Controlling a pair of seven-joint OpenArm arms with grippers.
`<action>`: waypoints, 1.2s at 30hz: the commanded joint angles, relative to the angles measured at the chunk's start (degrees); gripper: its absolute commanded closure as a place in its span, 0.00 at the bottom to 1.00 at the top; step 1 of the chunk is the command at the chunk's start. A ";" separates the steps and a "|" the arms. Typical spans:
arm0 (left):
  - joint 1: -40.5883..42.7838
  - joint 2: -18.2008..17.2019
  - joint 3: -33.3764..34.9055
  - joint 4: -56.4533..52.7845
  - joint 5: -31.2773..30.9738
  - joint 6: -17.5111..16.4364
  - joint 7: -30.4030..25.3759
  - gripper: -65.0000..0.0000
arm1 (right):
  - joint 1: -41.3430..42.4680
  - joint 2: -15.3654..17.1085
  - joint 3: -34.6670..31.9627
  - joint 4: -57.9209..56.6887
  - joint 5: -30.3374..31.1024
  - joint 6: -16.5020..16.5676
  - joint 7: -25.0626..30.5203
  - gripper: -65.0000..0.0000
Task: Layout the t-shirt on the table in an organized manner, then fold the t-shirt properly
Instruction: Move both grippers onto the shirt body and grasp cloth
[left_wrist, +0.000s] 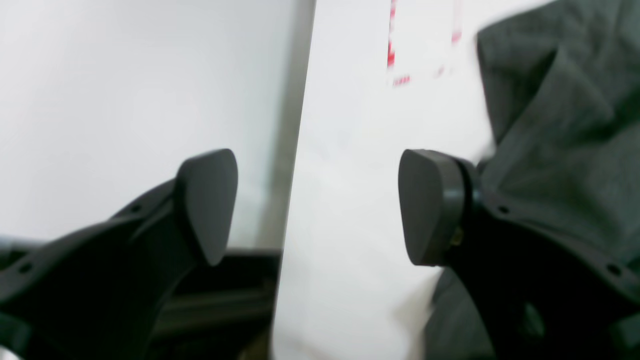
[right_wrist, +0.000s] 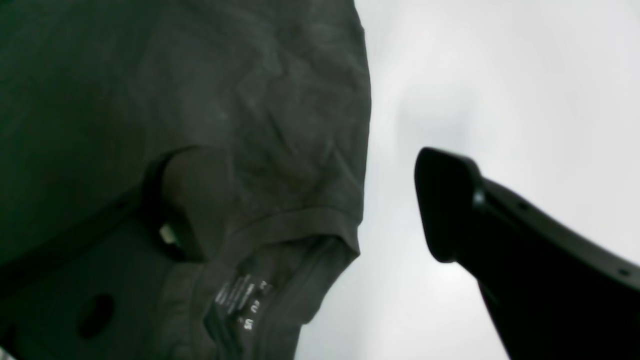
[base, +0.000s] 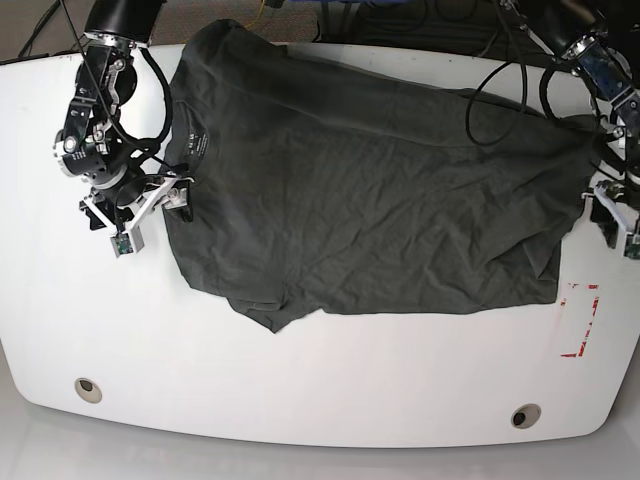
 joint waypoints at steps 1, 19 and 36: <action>-1.33 0.83 3.65 -0.37 -2.24 -0.08 -1.49 0.27 | 1.20 0.71 0.14 0.51 0.54 0.02 2.50 0.16; -13.99 3.56 13.41 -25.51 -2.24 -0.08 -8.70 0.77 | 8.14 -2.54 -1.53 -11.89 0.72 0.11 6.55 0.86; -13.55 1.89 15.25 -38.35 -2.24 -0.08 -9.14 0.96 | 7.70 -3.86 -8.30 -22.08 0.54 1.34 7.86 1.00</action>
